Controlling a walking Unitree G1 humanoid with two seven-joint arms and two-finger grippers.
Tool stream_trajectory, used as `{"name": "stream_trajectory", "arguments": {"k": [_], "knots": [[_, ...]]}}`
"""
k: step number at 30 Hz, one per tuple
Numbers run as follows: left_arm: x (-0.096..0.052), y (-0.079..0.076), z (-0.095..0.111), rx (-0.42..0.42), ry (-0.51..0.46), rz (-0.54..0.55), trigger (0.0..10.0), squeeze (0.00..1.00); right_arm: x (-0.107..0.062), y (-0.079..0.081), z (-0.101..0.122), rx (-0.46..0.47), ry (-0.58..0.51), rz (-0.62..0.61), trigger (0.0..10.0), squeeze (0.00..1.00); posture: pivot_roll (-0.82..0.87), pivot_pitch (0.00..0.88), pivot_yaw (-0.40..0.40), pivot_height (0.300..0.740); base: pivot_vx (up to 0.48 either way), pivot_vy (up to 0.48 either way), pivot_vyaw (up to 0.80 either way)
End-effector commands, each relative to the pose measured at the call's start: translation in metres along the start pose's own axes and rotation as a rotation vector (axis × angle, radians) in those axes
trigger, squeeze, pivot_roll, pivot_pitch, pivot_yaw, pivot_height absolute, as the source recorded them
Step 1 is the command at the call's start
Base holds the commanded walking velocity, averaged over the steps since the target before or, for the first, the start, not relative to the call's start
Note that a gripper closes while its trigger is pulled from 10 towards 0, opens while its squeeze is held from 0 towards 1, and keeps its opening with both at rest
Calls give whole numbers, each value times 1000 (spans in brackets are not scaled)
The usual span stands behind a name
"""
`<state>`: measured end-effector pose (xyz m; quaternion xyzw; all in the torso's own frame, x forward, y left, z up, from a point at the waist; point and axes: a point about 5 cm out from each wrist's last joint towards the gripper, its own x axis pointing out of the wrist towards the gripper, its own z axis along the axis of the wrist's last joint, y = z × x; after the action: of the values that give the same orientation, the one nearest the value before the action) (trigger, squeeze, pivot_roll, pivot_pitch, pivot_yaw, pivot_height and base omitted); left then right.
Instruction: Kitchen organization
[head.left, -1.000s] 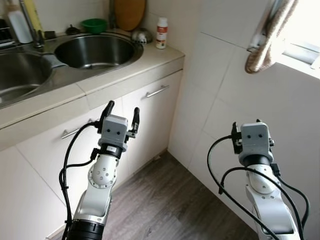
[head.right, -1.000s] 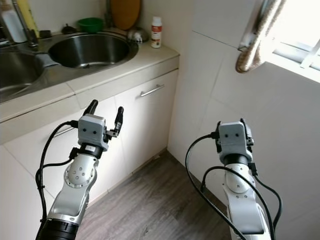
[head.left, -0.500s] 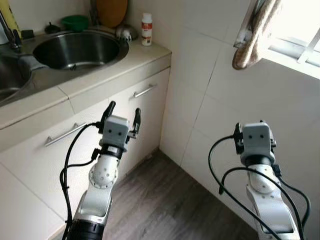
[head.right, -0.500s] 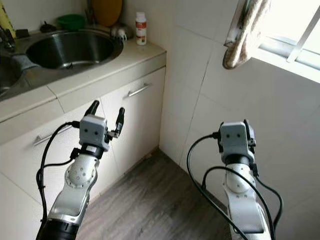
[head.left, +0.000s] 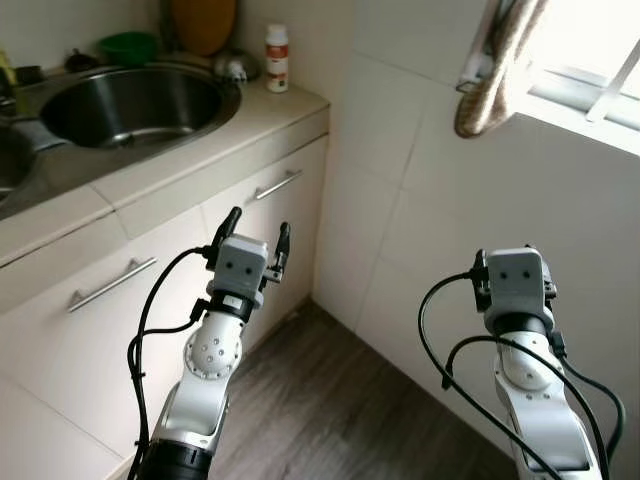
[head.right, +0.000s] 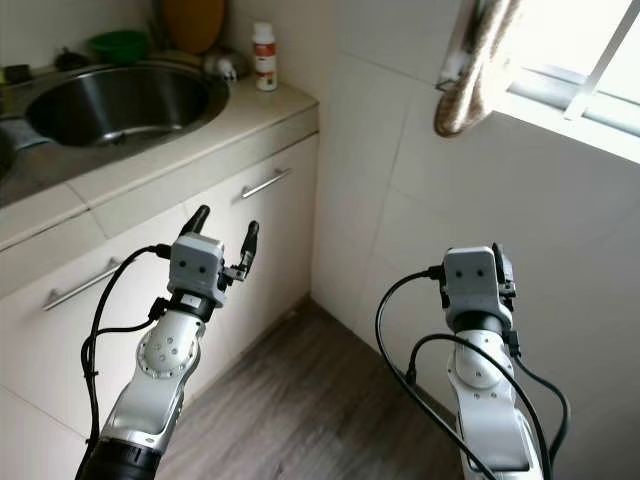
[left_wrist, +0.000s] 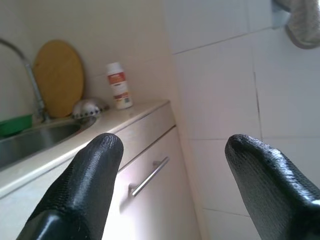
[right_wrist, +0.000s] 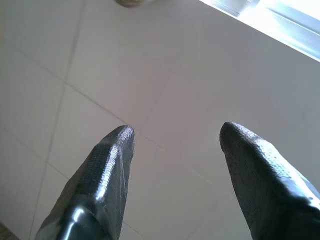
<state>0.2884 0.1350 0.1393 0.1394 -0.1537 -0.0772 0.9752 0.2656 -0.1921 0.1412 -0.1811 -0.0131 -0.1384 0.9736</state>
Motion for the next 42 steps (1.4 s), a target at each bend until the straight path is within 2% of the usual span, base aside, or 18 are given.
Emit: {"name": "stream_trajectory", "arguments": {"k": [1,17,21,33,42], "knots": [[4,-4,3,-1,-14,-24,10000,0,-2,-7,-3,-9,19,-39,10000,0,34,0,-35,740,0,0,-800],[4,-7,1,-3,-4,-38,10000,0,-4,-8,-5,-8,28,-44,10000,0,29,0,-36,740,0,0,-798],[4,-7,1,0,-1,-39,10000,0,-3,-7,-4,-35,13,-42,10000,0,28,0,-35,740,0,0,-603],[7,-12,-1,-1,6,-63,10000,0,-2,-3,-3,-47,12,-33,10000,0,4,0,-9,740,0,0,0],[17,-19,-1,-11,-3,-131,10000,0,-12,-7,-6,-56,28,-89,10000,0,-47,0,76,740,0,0,0]]}}
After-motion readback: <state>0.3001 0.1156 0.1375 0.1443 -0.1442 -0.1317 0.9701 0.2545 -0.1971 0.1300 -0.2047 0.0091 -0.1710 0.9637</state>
